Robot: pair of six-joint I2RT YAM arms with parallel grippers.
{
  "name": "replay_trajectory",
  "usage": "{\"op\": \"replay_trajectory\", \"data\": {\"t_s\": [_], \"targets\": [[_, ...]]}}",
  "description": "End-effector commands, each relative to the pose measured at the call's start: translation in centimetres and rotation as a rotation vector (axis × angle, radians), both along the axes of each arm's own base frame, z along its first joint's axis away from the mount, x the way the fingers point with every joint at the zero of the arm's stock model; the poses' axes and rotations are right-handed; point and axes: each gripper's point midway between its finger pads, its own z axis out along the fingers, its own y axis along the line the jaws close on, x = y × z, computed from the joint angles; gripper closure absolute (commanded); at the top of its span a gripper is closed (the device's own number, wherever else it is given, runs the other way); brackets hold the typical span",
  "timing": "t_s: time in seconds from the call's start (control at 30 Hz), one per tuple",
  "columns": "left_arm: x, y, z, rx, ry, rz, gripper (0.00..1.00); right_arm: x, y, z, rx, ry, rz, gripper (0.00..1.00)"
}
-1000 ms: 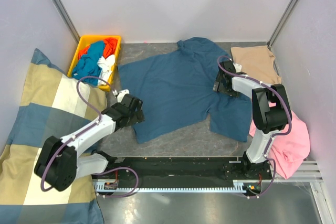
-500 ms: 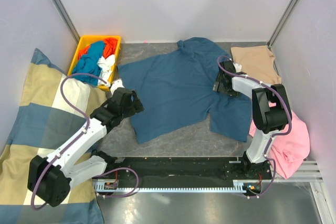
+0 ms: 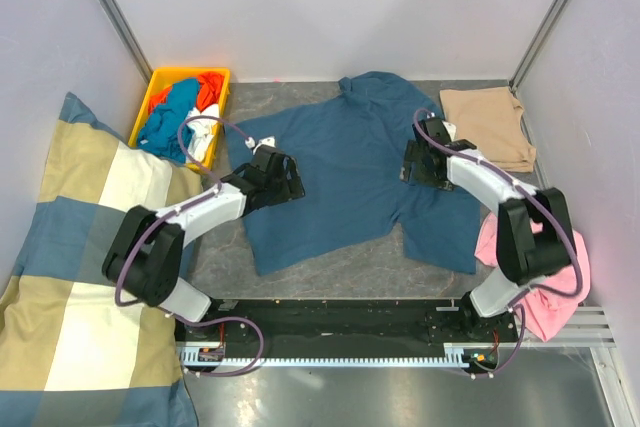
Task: Fold and stack the t-shirts
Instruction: Flatten the tshirt out
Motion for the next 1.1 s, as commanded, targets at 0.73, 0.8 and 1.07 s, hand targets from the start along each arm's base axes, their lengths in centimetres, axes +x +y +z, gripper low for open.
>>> {"op": "replay_trajectory", "data": {"t_s": [0.73, 0.8, 1.07], "targets": [[8.5, -0.2, 2.5, 0.053, -0.081, 0.033, 0.14, 6.8, 3.2, 10.6, 0.054, -0.343, 0.135, 0.05], [8.5, 0.3, 2.9, 0.061, -0.092, 0.043, 0.13, 10.2, 4.1, 9.9, 0.031, -0.34, 0.168, 0.05], [10.6, 2.2, 2.7, 0.037, -0.084, 0.115, 0.13, 19.6, 8.6, 3.9, 0.032, -0.26, 0.381, 0.04]]}}
